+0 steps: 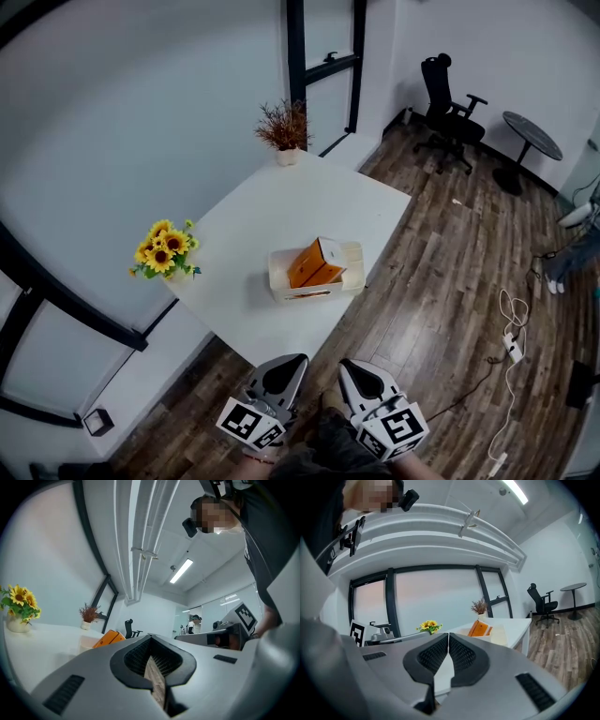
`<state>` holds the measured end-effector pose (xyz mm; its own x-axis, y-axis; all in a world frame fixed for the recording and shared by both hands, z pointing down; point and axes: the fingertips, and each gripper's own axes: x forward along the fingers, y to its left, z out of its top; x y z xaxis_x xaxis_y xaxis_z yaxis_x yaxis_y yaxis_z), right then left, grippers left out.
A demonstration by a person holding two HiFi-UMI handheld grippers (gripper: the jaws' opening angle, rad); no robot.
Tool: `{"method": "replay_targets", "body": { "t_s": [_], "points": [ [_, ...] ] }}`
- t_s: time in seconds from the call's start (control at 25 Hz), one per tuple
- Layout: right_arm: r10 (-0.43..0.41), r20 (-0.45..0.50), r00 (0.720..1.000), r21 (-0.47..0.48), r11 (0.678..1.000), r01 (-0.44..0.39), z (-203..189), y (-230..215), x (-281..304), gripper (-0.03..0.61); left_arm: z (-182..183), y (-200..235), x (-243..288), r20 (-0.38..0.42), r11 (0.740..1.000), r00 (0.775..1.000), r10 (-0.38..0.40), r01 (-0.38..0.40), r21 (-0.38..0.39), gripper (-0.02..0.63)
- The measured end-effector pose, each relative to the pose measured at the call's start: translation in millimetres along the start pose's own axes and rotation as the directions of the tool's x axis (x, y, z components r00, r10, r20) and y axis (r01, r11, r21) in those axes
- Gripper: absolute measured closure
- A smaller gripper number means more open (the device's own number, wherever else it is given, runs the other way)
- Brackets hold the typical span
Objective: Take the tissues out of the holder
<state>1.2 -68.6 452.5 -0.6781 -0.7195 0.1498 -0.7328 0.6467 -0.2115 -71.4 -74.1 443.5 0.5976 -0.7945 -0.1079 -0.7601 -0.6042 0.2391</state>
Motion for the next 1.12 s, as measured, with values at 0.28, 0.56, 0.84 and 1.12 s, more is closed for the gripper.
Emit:
{"method": "replay_targets", "body": {
  "t_s": [0.28,0.56,0.84,1.12],
  "points": [
    [0.005,-0.023,1.000,0.015,1.000,-0.004,4,-35,33,0.571,-4,23,33,-0.013,1.000,1.000,0.021,-0.021,0.002,0.606],
    [0.042,-0.040,0.998,0.015,0.999,-0.041,14,-65,68,0.571,-10,46,70,-0.018,0.999,0.999,0.047,-0.047,-0.015,0.606],
    [0.056,-0.066,0.996,0.018,0.998,-0.055,17,-91,98,0.569,-13,64,95,-0.019,0.996,0.996,0.086,-0.087,-0.023,0.606],
    [0.056,-0.084,0.995,0.009,0.998,-0.056,17,-96,129,0.508,-24,78,106,-0.051,0.995,0.995,0.087,-0.089,-0.039,0.606]
  ]
}}
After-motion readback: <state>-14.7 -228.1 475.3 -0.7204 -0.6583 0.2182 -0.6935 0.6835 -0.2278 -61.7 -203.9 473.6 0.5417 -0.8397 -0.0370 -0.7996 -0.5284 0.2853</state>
